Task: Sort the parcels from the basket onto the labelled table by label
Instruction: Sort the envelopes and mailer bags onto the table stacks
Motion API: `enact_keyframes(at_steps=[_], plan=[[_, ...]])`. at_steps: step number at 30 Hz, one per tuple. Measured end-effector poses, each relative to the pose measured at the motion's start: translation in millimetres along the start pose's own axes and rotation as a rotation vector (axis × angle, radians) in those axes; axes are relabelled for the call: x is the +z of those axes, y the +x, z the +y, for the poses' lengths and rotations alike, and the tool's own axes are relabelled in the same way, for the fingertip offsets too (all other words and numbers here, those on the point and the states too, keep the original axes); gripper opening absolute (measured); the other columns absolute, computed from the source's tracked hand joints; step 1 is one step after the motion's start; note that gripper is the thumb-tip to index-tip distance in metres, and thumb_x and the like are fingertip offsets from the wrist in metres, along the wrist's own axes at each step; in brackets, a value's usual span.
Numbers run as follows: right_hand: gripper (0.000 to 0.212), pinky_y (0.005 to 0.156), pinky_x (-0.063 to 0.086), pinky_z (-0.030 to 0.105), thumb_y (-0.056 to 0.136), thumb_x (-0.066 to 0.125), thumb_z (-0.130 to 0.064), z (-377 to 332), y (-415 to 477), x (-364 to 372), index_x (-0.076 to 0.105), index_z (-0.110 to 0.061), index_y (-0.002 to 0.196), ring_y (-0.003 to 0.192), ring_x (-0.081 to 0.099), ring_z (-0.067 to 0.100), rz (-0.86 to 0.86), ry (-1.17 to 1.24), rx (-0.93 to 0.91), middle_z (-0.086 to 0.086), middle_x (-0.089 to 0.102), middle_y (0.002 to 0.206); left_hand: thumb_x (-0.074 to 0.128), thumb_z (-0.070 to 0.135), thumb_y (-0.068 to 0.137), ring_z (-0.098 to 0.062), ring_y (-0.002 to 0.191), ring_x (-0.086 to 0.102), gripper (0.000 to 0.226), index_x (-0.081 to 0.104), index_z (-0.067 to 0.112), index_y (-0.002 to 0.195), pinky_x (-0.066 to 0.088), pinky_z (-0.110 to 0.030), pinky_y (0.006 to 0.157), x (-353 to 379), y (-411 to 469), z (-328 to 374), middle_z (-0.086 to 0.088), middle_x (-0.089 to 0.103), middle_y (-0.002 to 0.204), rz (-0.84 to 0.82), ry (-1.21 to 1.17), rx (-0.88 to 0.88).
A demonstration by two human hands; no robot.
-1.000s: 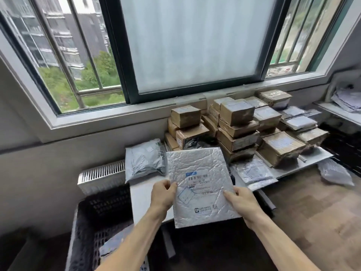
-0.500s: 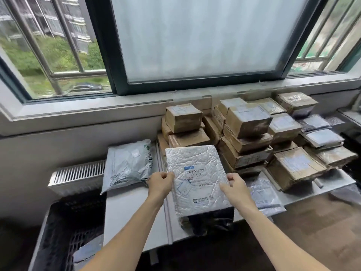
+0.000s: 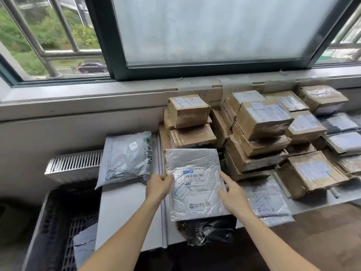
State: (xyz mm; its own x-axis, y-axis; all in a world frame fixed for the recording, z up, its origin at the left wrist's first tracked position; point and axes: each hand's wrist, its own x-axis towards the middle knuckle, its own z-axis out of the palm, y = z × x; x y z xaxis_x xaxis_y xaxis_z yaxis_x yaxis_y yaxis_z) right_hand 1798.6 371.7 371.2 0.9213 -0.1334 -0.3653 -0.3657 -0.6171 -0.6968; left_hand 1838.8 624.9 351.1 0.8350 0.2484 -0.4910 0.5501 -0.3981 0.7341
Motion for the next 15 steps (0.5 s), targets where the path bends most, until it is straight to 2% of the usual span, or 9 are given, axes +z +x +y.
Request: enact_keyframes(at_steps=[1,3,6,8,10,12,15], plan=[[0.07,0.101,0.05,0.041,0.094,0.05,-0.018,2,0,-1,0.035,-0.049,0.155,0.115,0.056,0.012,0.009,-0.006,-0.007,-0.006,0.056,0.141,0.065,0.043,0.09,-0.02,0.057,0.043,0.048,0.037,0.022,0.057,0.031,-0.033,0.06,-1,-5,0,0.002,0.041,0.053,0.016,0.004,0.0],[0.067,0.099,0.051,0.041,0.095,0.051,-0.02,2,-2,-3,0.037,-0.047,0.155,0.107,0.056,0.016,0.042,-0.011,-0.029,-0.004,0.053,0.126,0.064,0.052,0.091,-0.023,0.058,0.049,0.05,0.041,0.021,0.059,0.037,-0.034,0.061,-6,-19,-1,-0.002,0.048,0.058,0.047,0.007,-0.002],[0.06,0.101,0.043,0.035,0.099,0.055,-0.02,-4,-11,-10,0.041,-0.037,0.155,0.113,0.051,0.014,0.117,-0.015,-0.095,-0.007,0.044,0.122,0.063,0.06,0.089,-0.032,0.07,0.065,0.055,0.062,0.009,0.069,0.049,-0.036,0.069,-15,-43,-5,-0.011,0.067,0.071,0.093,-0.007,-0.005],[0.058,0.107,0.04,0.039,0.1,0.056,-0.022,-12,-18,-13,0.041,-0.031,0.155,0.123,0.047,0.014,0.171,-0.042,-0.163,-0.006,0.041,0.129,0.065,0.058,0.09,-0.028,0.067,0.065,0.055,0.066,0.004,0.078,0.047,-0.034,0.067,-23,-60,-8,-0.012,0.07,0.074,0.117,-0.074,-0.008],[0.056,0.11,0.039,0.042,0.1,0.056,-0.022,-21,-25,-11,0.043,-0.026,0.155,0.13,0.046,0.018,0.199,-0.027,-0.221,-0.002,0.042,0.138,0.066,0.052,0.092,-0.018,0.058,0.06,0.044,0.065,0.009,0.079,0.044,-0.031,0.065,-31,-77,-11,-0.004,0.066,0.069,0.125,-0.123,0.005],[0.053,0.112,0.036,0.035,0.1,0.057,-0.018,-32,-36,-1,0.047,-0.018,0.152,0.135,0.045,0.018,0.192,0.024,-0.29,0.002,0.043,0.144,0.066,0.045,0.095,-0.013,0.056,0.057,0.037,0.066,0.011,0.08,0.043,-0.028,0.063,-39,-97,-18,0.001,0.063,0.07,0.137,-0.168,0.03],[0.047,0.108,0.034,0.025,0.098,0.06,-0.01,-52,-60,25,0.053,-0.012,0.145,0.13,0.048,0.017,0.18,0.082,-0.427,0.004,0.05,0.138,0.063,0.031,0.1,-0.012,0.059,0.057,0.029,0.066,0.01,0.081,0.043,-0.017,0.054,-51,-130,-32,0.0,0.063,0.071,0.163,-0.233,0.063]])
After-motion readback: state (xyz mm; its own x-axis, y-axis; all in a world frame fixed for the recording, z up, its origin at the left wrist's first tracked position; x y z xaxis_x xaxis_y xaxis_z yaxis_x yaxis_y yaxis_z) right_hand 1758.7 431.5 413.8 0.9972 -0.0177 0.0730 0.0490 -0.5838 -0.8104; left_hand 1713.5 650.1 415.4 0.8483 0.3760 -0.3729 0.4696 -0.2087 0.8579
